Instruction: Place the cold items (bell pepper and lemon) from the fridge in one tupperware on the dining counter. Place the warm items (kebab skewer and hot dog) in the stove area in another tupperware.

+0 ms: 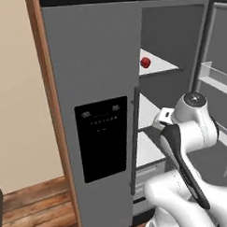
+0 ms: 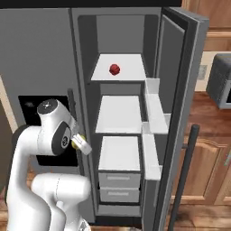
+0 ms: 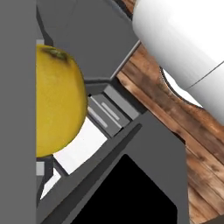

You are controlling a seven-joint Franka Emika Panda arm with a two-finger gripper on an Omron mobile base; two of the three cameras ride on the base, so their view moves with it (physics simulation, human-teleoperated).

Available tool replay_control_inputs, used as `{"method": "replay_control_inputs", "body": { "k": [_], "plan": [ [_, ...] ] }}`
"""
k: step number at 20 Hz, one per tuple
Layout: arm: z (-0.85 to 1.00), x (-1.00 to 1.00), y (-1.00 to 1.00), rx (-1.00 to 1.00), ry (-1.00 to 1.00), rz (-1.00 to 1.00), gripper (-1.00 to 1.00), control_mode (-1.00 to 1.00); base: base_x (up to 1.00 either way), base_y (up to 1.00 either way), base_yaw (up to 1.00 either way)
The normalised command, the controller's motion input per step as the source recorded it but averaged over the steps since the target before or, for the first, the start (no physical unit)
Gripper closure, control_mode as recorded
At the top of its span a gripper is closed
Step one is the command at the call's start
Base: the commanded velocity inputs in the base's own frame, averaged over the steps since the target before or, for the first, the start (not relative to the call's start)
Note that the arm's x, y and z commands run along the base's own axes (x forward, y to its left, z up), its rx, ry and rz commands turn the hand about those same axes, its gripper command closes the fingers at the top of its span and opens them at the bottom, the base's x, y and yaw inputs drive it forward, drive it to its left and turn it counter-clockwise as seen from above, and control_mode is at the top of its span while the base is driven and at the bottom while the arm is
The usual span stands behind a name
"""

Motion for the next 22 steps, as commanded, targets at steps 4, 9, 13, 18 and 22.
{"method": "replay_control_inputs", "body": {
  "k": [4,9,13,18,22],
  "plan": [
    [0.00,0.00,0.00,0.00,0.00,0.00,1.00,1.00,-0.75,-0.39,-0.45],
    [0.00,0.00,0.00,0.00,0.00,0.00,1.00,1.00,-0.81,-0.62,-0.33],
    [0.00,0.00,0.00,0.00,0.00,0.00,1.00,1.00,-0.72,-0.70,-0.34],
    [0.00,0.00,0.00,0.00,0.00,0.00,1.00,1.00,-0.64,-0.67,-0.38],
    [0.00,0.00,0.00,0.00,0.00,0.00,1.00,1.00,-0.60,-0.56,-0.41]
  ]
}}
